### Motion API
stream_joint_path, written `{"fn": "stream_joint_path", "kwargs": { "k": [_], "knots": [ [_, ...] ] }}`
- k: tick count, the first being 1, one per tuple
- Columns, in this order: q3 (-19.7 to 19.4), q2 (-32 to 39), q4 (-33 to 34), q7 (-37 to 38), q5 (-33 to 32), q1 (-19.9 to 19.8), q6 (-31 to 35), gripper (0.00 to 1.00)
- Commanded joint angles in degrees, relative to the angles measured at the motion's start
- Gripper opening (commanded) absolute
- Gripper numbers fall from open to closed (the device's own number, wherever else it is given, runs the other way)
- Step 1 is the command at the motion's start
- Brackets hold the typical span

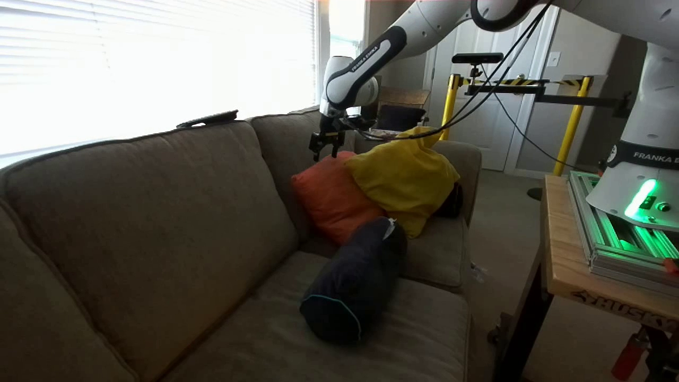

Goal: Move the yellow pillow to the right, then the orange pillow to the left

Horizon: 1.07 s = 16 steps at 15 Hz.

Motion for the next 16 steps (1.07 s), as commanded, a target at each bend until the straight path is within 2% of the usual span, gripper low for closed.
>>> {"fn": "stream_joint_path", "kwargs": {
  "k": [1,8,11,13,16],
  "knots": [
    [-0.3,6.3,8.1,2.8,-3.3,-0.1,-1.0,0.73],
    [0.1,9.3,13.5,1.3,-5.0,-0.8,-7.1,0.26],
    [1.4,6.6,11.9,-1.0,-5.0,-0.7,-9.2,0.04],
    [2.5,3.6,9.1,-3.8,-5.1,-0.6,-9.0,0.00],
    [2.8,-1.5,4.4,-9.4,-3.3,0.4,-8.0,0.00]
  ]
}}
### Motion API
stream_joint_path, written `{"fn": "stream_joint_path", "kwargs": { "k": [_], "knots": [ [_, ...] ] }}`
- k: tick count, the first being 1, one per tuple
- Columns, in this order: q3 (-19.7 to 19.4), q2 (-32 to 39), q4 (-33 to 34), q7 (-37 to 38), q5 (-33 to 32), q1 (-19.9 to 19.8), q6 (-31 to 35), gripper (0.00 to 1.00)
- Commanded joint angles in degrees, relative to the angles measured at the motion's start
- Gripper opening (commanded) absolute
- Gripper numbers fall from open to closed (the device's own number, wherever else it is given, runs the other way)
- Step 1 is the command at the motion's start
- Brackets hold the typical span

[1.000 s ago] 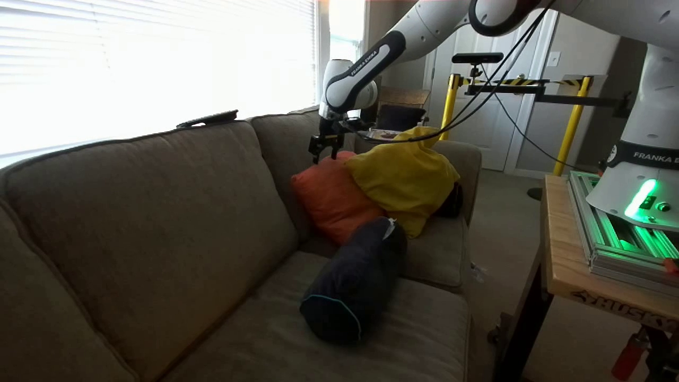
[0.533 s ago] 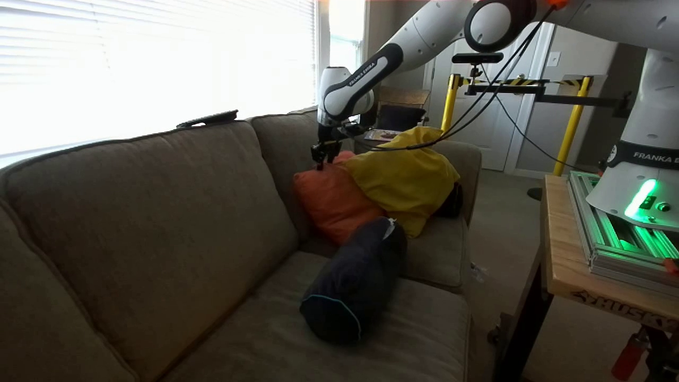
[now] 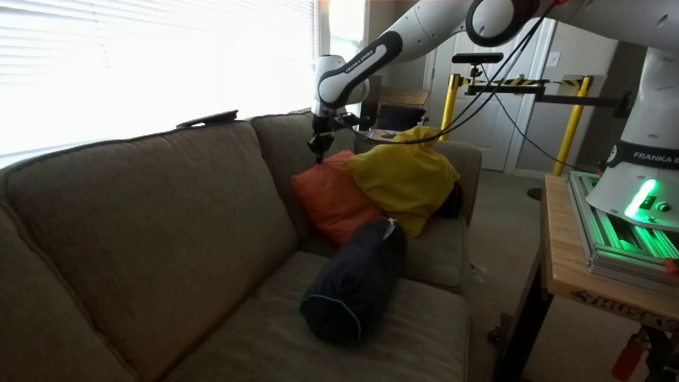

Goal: Move the yellow pillow to the right, then the orange pillow to the left

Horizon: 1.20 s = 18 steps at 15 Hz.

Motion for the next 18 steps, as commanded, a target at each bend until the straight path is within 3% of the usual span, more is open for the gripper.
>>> {"fn": "stream_joint_path", "kwargs": {
  "k": [1,9,18],
  "knots": [
    [3.6,-7.4,-7.0,-5.4,-1.7,-0.7,-0.3,0.00],
    [8.4,-23.4,-24.0,-15.6,-1.8,-1.4,2.8,0.00],
    [15.6,-37.3,-36.8,-20.7,-0.4,0.1,3.4,0.00]
  ]
}}
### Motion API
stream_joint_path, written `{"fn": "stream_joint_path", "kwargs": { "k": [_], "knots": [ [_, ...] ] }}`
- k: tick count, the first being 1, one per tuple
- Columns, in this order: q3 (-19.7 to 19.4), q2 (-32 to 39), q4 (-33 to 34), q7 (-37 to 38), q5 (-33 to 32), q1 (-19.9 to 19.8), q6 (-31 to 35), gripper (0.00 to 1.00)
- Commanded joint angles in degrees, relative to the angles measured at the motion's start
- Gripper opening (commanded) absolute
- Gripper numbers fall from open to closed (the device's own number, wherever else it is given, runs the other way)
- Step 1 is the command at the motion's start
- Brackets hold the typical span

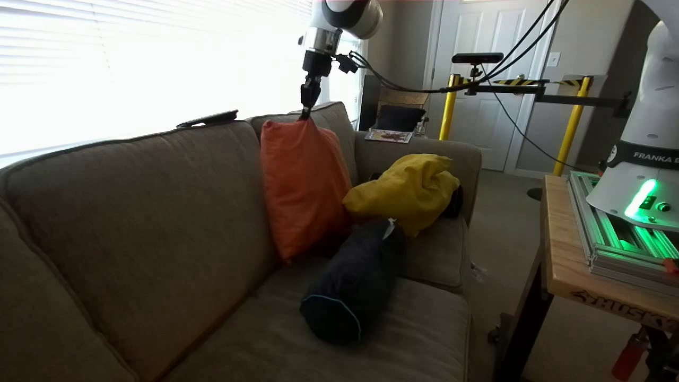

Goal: Move the yellow pillow to the right, then the orange pillow to the left

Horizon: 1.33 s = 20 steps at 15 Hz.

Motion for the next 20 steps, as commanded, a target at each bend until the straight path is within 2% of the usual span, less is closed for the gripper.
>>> {"fn": "stream_joint_path", "kwargs": {
  "k": [1,7,13,15,16,17,20],
  "knots": [
    [2.8,-6.7,-6.9,-1.7,-0.2,0.8,1.3,0.00],
    [4.0,-5.0,-6.0,0.4,-0.9,4.3,2.0,0.00],
    [1.0,1.3,-4.0,9.1,-1.6,7.8,12.0,0.00],
    [-0.8,3.2,-2.9,12.6,-2.4,9.3,13.5,0.00],
    [-2.0,4.2,-2.3,14.0,-3.0,10.1,13.5,0.26],
    [-2.9,4.6,-2.0,15.2,-3.4,10.7,13.4,0.27],
    [-4.8,4.4,-3.0,17.2,-4.7,11.2,14.0,0.46]
  ]
}}
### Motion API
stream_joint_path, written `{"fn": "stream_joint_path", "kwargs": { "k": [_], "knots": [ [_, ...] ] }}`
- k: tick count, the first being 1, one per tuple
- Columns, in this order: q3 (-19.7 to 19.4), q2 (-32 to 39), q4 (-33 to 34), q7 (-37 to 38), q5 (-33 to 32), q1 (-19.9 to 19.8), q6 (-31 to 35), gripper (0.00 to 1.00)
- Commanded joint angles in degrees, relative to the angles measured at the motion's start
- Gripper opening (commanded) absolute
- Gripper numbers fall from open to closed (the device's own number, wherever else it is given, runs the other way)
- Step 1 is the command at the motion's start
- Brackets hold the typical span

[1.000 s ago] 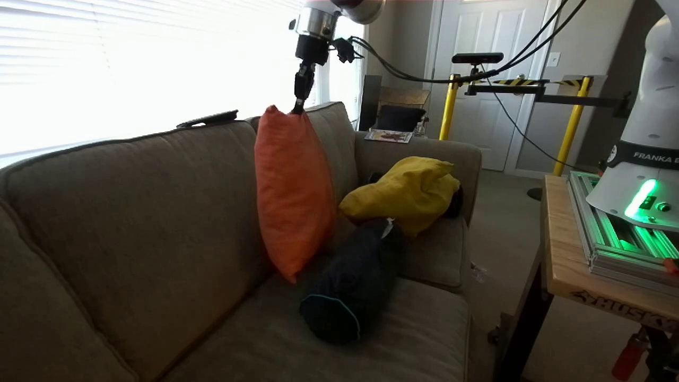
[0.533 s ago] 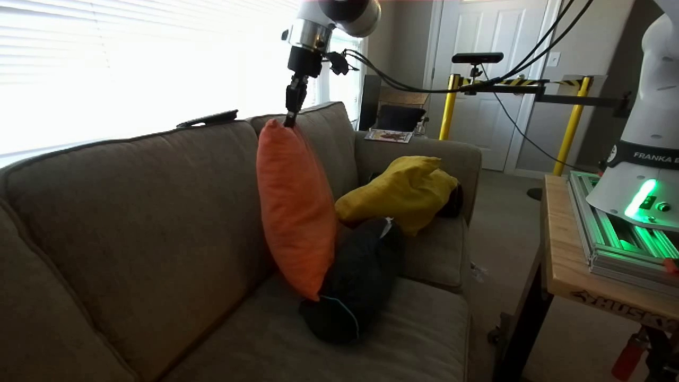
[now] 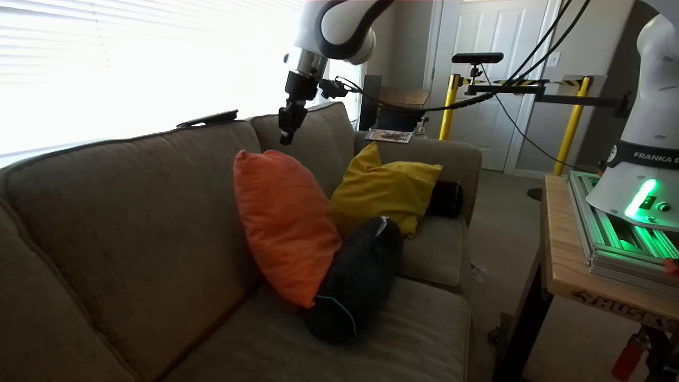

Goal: Move the yellow pillow to the right, then the orange pillow to the left

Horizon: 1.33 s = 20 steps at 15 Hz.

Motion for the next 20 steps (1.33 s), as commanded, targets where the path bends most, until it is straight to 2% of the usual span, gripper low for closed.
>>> {"fn": "stream_joint_path", "kwargs": {
  "k": [1,3,7,12,14,20],
  "knots": [
    [-2.5,-0.1,-0.2,3.7,-3.4,0.7,1.2,0.54],
    [-4.0,-1.8,-2.8,2.7,-5.0,-0.1,3.1,0.69],
    [-13.4,-1.9,-4.6,4.6,-13.2,0.1,5.2,0.97],
    [-21.8,2.5,-2.9,8.2,-20.5,-1.3,4.0,1.00],
    [-23.2,4.5,-2.2,9.3,-21.4,-2.4,2.5,1.00],
    [-23.2,10.0,-1.8,8.8,-21.1,-5.1,-2.5,1.00]
  ]
}}
